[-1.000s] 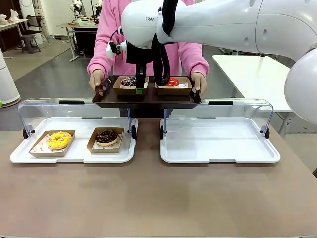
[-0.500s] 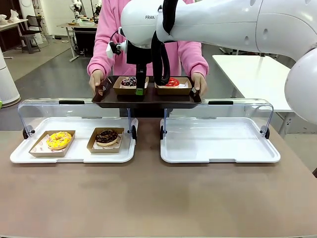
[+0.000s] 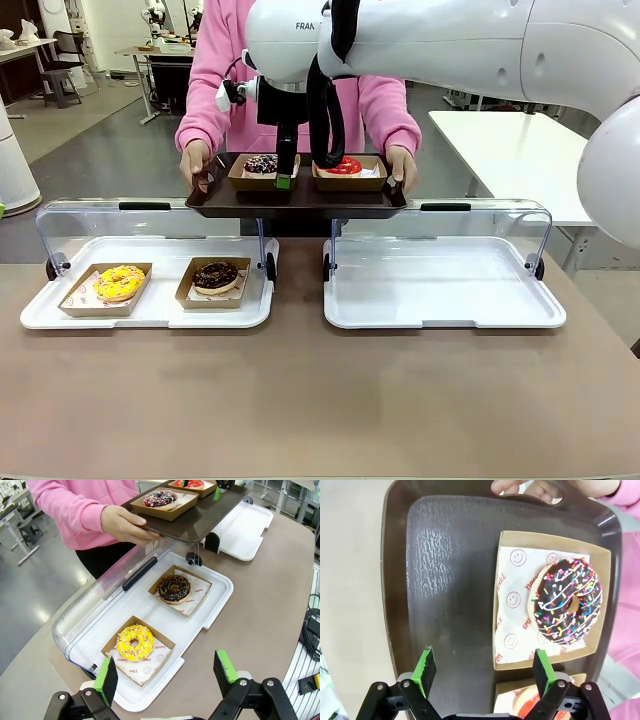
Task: Provide the desired donut to the person.
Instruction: Place the picked Paper togo box onto the Handle tray extended by the person.
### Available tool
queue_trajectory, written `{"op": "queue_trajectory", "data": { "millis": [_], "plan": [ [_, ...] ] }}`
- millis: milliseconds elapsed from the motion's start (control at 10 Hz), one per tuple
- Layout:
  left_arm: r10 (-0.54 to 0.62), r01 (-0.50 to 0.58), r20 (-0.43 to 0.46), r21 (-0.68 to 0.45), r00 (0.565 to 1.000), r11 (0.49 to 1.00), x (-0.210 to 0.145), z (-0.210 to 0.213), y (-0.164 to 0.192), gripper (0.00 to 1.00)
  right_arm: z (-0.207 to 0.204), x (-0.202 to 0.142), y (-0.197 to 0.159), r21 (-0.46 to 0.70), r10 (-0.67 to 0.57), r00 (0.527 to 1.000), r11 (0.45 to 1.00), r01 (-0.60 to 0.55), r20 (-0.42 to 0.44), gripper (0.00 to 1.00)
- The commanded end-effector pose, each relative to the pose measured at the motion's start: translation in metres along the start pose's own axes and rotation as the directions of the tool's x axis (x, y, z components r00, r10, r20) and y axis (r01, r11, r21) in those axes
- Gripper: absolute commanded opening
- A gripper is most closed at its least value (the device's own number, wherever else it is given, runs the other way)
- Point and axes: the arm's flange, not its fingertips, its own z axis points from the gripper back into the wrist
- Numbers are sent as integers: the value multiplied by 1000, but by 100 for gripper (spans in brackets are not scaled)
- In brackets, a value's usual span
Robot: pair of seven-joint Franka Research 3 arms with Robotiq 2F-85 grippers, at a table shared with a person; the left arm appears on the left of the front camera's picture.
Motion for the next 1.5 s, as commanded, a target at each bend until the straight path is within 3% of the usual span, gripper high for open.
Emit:
{"op": "queue_trajectory", "data": {
  "millis": [0,800,1100,1200,1400],
  "plan": [
    [7,-7,12,-6,1000,1000,0,0,1,100,-3,2,-1,-12,19,1000,1000,-19,7,100],
    [7,-7,12,-6,1000,1000,0,0,1,100,-2,2,1,-2,5,1000,1000,-5,3,100],
    [7,-7,12,-6,1000,1000,0,0,1,100,85,-118,69,-37,-72,990,996,76,119,100],
    [7,-7,12,-6,1000,1000,0,0,1,100,95,-163,93,-49,-100,985,993,108,139,100],
    [7,-7,12,-6,1000,1000,0,0,1,100,96,-251,143,-72,-111,941,987,141,321,100]
  ]
}}
